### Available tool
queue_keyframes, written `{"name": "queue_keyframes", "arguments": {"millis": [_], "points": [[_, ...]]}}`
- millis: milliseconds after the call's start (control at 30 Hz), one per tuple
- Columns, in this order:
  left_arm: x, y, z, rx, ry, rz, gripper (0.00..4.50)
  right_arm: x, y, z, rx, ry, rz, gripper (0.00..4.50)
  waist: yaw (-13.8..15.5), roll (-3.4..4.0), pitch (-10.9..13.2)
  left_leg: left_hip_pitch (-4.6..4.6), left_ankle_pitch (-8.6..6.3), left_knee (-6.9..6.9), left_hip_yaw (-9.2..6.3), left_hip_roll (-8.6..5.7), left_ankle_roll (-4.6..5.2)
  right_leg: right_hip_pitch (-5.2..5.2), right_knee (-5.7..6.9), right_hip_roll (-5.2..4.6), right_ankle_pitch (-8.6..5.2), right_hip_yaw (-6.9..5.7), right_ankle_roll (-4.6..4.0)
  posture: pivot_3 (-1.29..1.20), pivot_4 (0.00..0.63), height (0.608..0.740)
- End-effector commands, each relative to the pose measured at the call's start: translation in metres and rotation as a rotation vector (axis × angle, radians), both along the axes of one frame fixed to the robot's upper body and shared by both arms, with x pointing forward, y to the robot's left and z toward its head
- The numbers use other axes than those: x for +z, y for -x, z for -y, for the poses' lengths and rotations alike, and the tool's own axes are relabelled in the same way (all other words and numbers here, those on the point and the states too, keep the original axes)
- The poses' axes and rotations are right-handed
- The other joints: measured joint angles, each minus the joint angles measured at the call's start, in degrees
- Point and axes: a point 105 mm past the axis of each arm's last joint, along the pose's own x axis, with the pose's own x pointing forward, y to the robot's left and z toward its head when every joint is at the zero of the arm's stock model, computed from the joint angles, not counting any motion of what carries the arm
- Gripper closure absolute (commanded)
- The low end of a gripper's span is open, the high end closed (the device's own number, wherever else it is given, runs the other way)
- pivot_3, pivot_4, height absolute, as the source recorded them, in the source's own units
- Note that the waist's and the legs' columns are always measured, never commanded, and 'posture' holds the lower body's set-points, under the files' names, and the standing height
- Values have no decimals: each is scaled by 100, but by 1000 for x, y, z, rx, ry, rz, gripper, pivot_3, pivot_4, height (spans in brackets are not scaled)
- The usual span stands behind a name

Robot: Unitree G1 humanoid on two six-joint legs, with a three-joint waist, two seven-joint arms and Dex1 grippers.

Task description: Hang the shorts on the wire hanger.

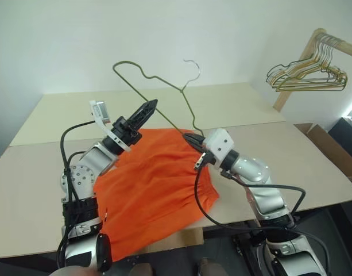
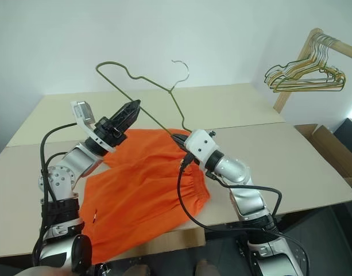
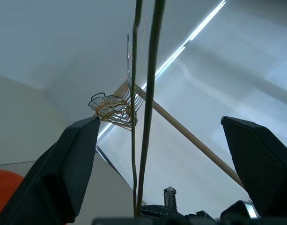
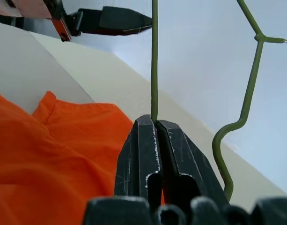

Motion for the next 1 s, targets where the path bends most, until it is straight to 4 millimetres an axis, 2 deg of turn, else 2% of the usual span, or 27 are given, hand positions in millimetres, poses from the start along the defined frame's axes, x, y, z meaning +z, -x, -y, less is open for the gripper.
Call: {"name": "queue_keyframes", "arguments": {"millis": [33,133,433,533,633,733,833,900,1000], "points": [[23,0,-9,55,69,83,406,5,3,-4,12,8,67,4500,8,0,0,0,0,0,-1,-1,0,0,0,-1,0,0,0,42,0,740],[25,0,-12,71,88,92,1230,3,2,-4,8,22,89,4500,10,0,0,0,1,0,-3,-3,-2,1,1,-3,0,0,0,44,0,740],[20,-2,-9,91,32,97,4393,2,-1,-3,12,61,125,4500,8,0,0,1,1,0,-6,-5,-2,2,0,-4,0,0,0,43,0,740],[19,-2,-5,95,18,101,4454,3,-3,-3,-11,70,165,4500,8,-1,-1,1,1,0,-7,-5,-3,3,0,-4,0,-1,0,46,0,740],[14,-5,1,143,-100,130,4454,2,-4,-1,-17,91,179,4500,9,-2,-1,1,2,0,-6,-7,-3,4,0,-5,0,-1,0,49,0,740],[15,-7,-3,208,-103,178,4500,-1,-6,0,-23,128,203,3685,11,-1,-1,1,2,0,-3,-9,-4,6,-1,-6,0,-1,0,44,0,740],[17,-8,-6,229,-130,211,4500,0,-7,1,-28,117,217,2680,-10,-2,-1,1,3,0,0,-8,-5,4,-1,-5,0,0,0,44,0,740],[21,-5,-10,231,-201,260,4500,3,-9,10,-17,39,106,1985,-11,-2,-1,2,3,-1,1,-9,-5,4,-1,-5,0,0,0,44,0,740],[38,7,-18,177,-238,347,4500,5,-6,26,73,-56,-96,1985,-7,-1,-1,3,3,0,-3,-8,-4,5,0,-4,1,0,0,50,0,740]]}}
